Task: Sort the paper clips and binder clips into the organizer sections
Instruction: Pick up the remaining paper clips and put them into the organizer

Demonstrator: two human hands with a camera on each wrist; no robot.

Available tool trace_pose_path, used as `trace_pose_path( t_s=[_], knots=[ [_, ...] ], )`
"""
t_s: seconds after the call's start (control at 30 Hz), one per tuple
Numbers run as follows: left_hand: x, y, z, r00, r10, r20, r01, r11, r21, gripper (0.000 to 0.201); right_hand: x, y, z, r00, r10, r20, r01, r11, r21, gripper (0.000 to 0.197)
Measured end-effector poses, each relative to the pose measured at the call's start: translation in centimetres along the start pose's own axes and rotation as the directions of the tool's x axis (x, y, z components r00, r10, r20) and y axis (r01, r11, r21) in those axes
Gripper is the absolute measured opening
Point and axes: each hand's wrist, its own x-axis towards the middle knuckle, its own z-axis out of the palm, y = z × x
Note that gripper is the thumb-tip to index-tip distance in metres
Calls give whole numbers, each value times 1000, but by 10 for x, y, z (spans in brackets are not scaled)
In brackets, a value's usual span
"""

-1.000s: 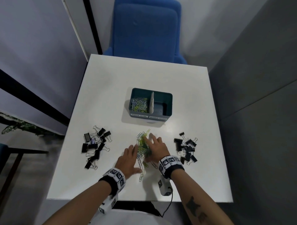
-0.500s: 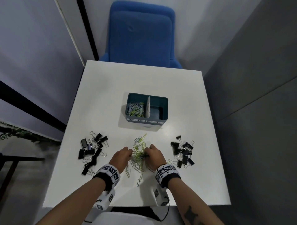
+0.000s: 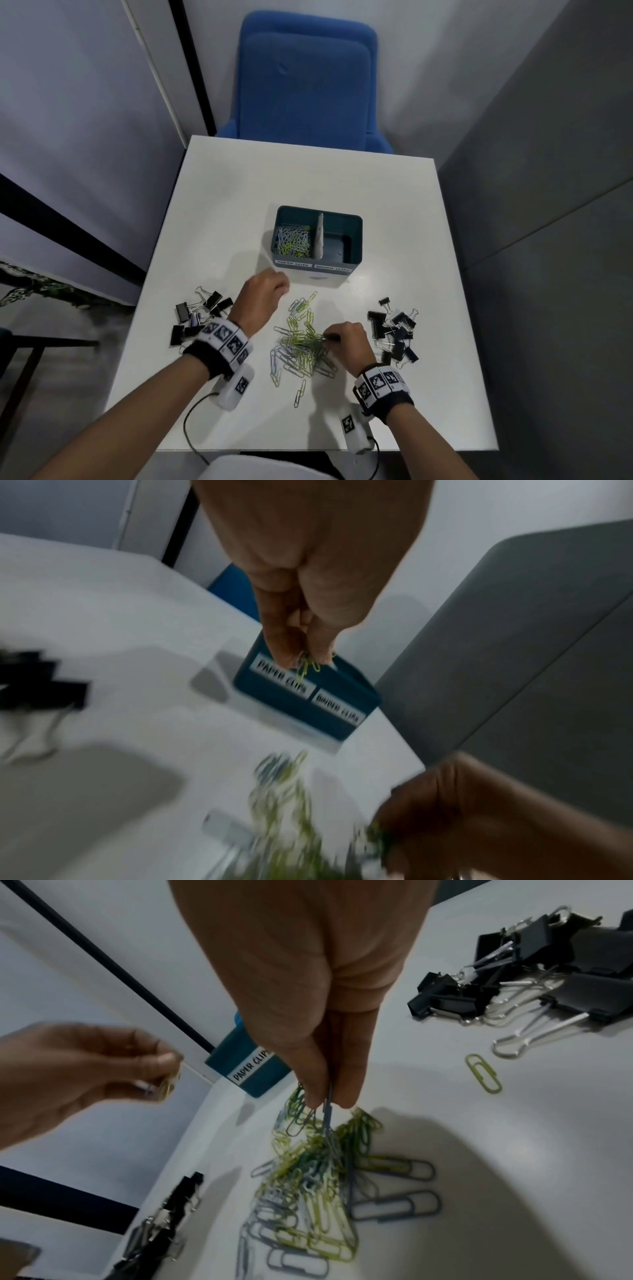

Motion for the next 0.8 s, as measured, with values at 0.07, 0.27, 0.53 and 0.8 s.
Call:
trace_pose_path(
  t_s=[0.07, 0.27, 0.53, 0.8],
  knots=[
    [26, 14, -14, 997, 20, -70, -22, 999, -26, 10, -2, -6, -9, 1000, -18, 3, 17, 1000, 21, 10],
    [91, 29, -33, 995, -22, -94, 25, 999, 30, 16, 10, -38, -51, 994, -101, -48, 103, 994, 45, 10],
    [47, 3, -13, 971, -137, -194, 167, 975, 148, 17, 70, -101, -119, 951, -188, -246, 201, 979, 27, 9],
    [-9, -29, 33, 973, -205, 106, 177, 957, 230, 23, 111, -127, -132, 954, -121, -274, 133, 991, 24, 30]
  ],
)
